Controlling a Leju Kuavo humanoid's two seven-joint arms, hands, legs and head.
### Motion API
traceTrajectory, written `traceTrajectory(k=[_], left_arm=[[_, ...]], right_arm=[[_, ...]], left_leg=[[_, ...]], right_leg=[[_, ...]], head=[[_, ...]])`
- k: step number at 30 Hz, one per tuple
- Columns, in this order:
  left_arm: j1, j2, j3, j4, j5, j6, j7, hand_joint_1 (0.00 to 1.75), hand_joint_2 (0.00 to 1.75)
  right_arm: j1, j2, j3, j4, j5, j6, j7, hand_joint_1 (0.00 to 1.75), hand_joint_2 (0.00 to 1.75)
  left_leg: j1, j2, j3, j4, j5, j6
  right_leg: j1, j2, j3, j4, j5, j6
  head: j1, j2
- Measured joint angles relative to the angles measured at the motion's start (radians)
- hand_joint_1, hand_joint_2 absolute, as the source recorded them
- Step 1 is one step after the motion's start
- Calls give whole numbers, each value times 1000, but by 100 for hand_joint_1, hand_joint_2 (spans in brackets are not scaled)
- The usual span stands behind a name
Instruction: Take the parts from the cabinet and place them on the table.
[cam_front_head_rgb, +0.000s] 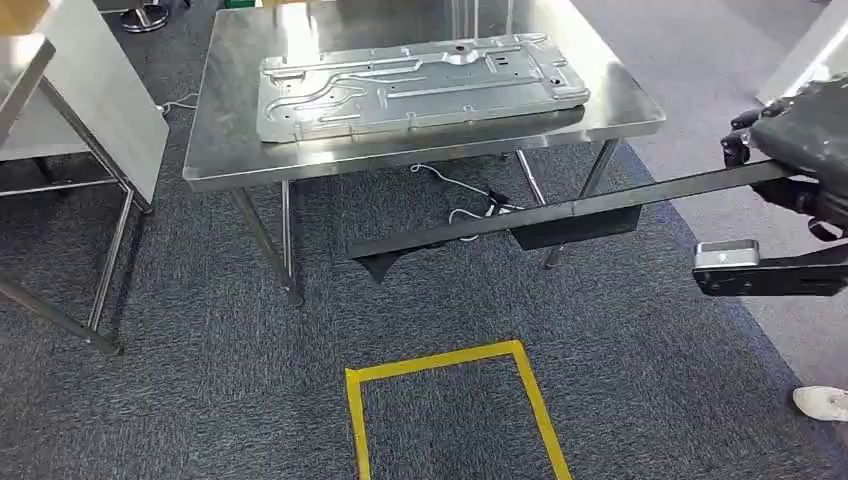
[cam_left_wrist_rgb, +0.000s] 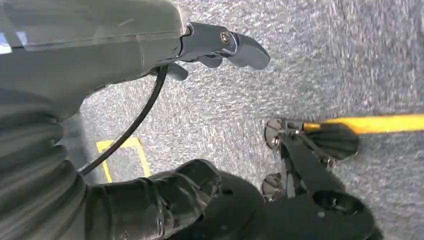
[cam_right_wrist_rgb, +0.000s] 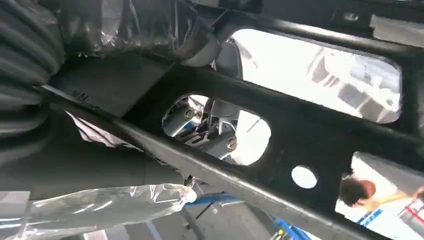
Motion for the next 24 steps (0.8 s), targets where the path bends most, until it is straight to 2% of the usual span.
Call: traceTrajectory(k=[1,2,3,4,5,6,7,8,9,11,12,13,14,15,17,18,19,20,21,22,23,24], left_arm=[[0,0,3,0,1,0,0,0,175],[0,0,5,0,1,0,0,0,175],[0,0,5,0,1,0,0,0,175],[0,0,5,0,1,-1,0,0,175],[0,0,5,0,1,-1,0,0,175],[0,0,5,0,1,-1,0,0,175],[0,0,6,0,1,-1,0,0,175],[1,0,6,0,2,-1,0,0,175],[-1,0,8,0,5,-1,0,0,175],[-1,0,12,0,10,-1,2,0,175],[-1,0,13,0,10,0,4,0,175],[-1,2,13,0,11,0,6,0,175],[0,3,14,0,13,0,10,0,175],[0,3,16,0,18,2,14,0,175],[0,4,23,0,21,2,22,0,175],[0,5,26,0,22,2,25,0,175],[0,5,29,0,24,2,27,0,175],[0,5,31,0,27,0,27,0,175],[1,6,32,0,29,0,29,0,175],[0,6,35,0,31,-2,33,0,175],[0,6,37,0,32,-5,34,0,175],[-1,9,38,0,32,-5,36,0,175]], right_arm=[[6,4,-8,1,0,-2,-2,175,175],[15,8,-13,1,0,-2,-3,175,175],[23,12,-17,1,0,-2,-3,175,175],[28,16,-18,1,0,-2,-3,175,175],[31,18,-18,2,0,-2,-3,175,175],[31,19,-21,2,0,-2,-3,175,175],[31,20,-28,2,0,-1,-3,175,175],[35,21,-35,2,1,2,-5,175,175],[35,22,-41,1,2,8,-7,175,175],[43,21,-55,6,3,21,-9,175,175],[44,17,-63,7,2,28,-9,175,175],[45,11,-70,12,-3,35,-9,175,175],[46,-1,-80,18,-12,43,-9,175,175],[48,-14,-90,24,-18,49,-9,175,175],[55,-41,-112,35,-30,57,-8,175,175],[61,-53,-123,42,-33,61,-5,175,175],[67,-62,-129,48,-39,66,-4,175,175],[73,-71,-137,53,-45,73,-3,175,175],[76,-79,-145,58,-48,79,-2,175,175],[76,-80,-157,61,-53,87,-2,175,175],[77,-81,-169,64,-58,92,-2,175,175],[78,-81,-180,66,-61,94,-2,175,175]], left_leg=[[-2,-1,0,1,-1,1],[-5,-1,0,2,-3,5],[-7,-1,0,4,-4,7],[-8,-3,0,7,-6,7],[-8,-5,0,12,-9,6],[-8,-7,1,16,-13,5],[-8,-9,3,23,-19,2],[-9,-10,0,28,-24,-2],[-16,-12,-5,41,-28,-7],[-15,-12,-5,33,-27,-11],[-15,-12,-4,32,-26,-13],[-18,-12,-6,37,-33,-19],[-15,-10,-15,62,-52,-28],[-12,-10,-40,118,-87,-35],[-2,-10,-112,268,-155,-44],[1,-9,-143,328,-172,-47],[3,-9,-152,340,-162,-48],[4,-9,-138,303,-129,-48],[5,-9,-104,232,-86,-46],[5,-8,-57,134,-39,-41],[3,-4,-17,53,-12,-32],[-5,0,-5,31,-27,-27]], right_leg=[[3,2,-40,81,-40,1],[4,2,-77,151,-67,3],[4,2,-106,200,-74,3],[5,2,-107,197,-56,3],[6,2,-89,153,-20,1],[7,2,-54,77,25,-1],[7,2,-5,-22,72,-3],[8,6,13,-60,62,-10],[17,5,11,-71,71,-13],[18,5,8,-65,69,-21],[18,5,8,-66,71,-24],[5,3,11,-73,75,-33],[6,3,14,-76,75,-36],[4,3,14,-76,75,-44],[4,2,13,-76,75,-45],[5,2,13,-76,74,-45],[5,2,14,-76,74,-45],[4,2,14,-76,74,-44],[4,2,15,-76,74,-44],[5,2,18,-76,73,-42],[5,1,20,-76,72,-41],[10,0,18,-75,71,-36]], head=[[0,0],[0,0],[0,0],[0,0],[0,0],[0,0],[0,0],[0,0],[0,0],[-1,0],[-1,0],[-1,0],[-1,0],[-2,0],[-2,0],[-2,0],[-2,0],[-2,0],[-2,0],[-2,0],[-2,0],[-2,0]])
